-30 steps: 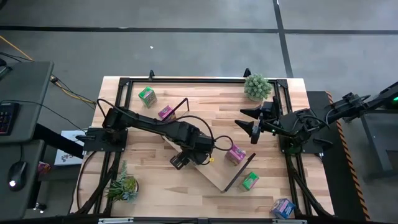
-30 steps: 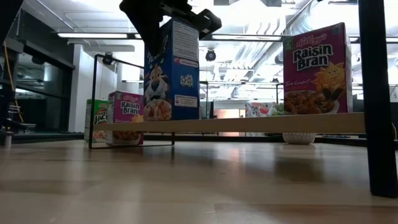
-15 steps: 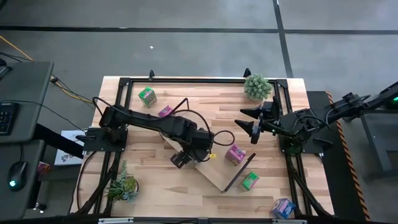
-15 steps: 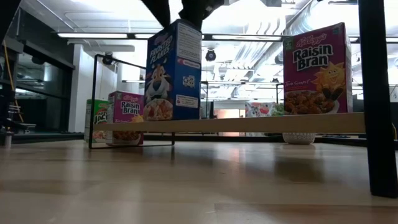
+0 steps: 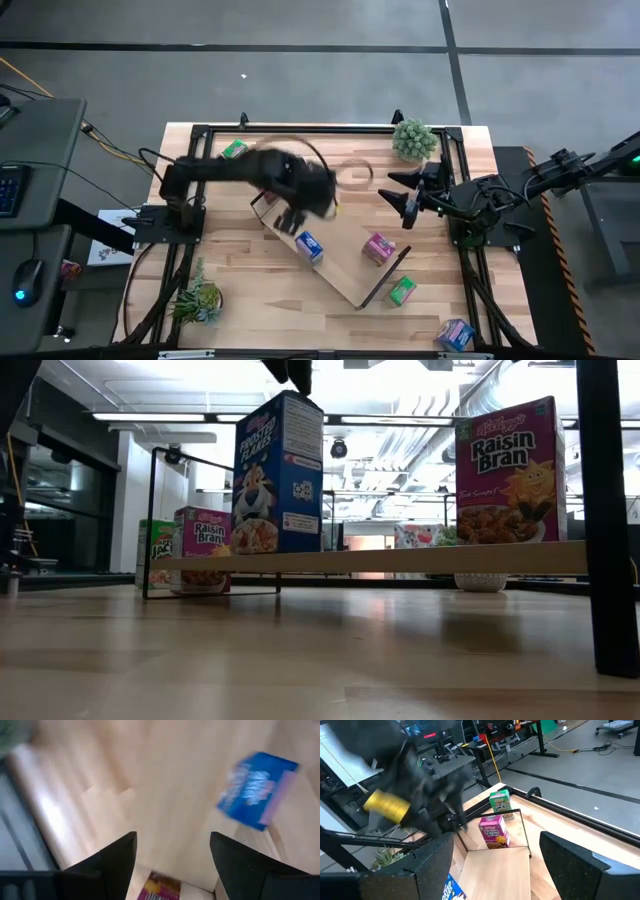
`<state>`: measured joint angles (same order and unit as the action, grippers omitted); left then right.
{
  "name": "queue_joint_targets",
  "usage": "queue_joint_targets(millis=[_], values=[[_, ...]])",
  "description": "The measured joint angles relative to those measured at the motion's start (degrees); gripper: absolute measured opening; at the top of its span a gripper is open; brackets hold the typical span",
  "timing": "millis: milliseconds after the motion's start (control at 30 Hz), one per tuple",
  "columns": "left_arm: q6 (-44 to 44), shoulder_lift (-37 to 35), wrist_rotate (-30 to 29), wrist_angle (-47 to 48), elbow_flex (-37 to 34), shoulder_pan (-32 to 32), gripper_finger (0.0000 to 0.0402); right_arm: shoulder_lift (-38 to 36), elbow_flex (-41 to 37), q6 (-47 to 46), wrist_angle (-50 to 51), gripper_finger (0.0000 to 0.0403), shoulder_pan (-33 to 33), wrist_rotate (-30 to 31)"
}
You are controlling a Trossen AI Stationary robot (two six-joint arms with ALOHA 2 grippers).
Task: Stack cereal on shelf
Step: Put the left green cereal box on the shelf
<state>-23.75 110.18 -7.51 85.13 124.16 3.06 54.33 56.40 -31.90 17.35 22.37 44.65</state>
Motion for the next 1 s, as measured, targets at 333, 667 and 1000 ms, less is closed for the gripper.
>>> queue_joint_targets(millis=[333,667,1000], values=[[18.14,-21.76,-1.09,-9.61,-14.09,-18.78,0.0243,0.00,0.00,-0.17,-0.31,0.0288,0.00,0.12],[36.61,-45.38,-7.42,-23.72,-53.76,-33.91,0.0243,0.00,0.00,-0.17,-0.51,0.0288,0.00,0.80],[36.39,-42.31,-3.27,-19.53,-62.14,-45.10,0.0243,0.00,0.00,-0.44,-0.69,0.0288,-1.72,0.27]])
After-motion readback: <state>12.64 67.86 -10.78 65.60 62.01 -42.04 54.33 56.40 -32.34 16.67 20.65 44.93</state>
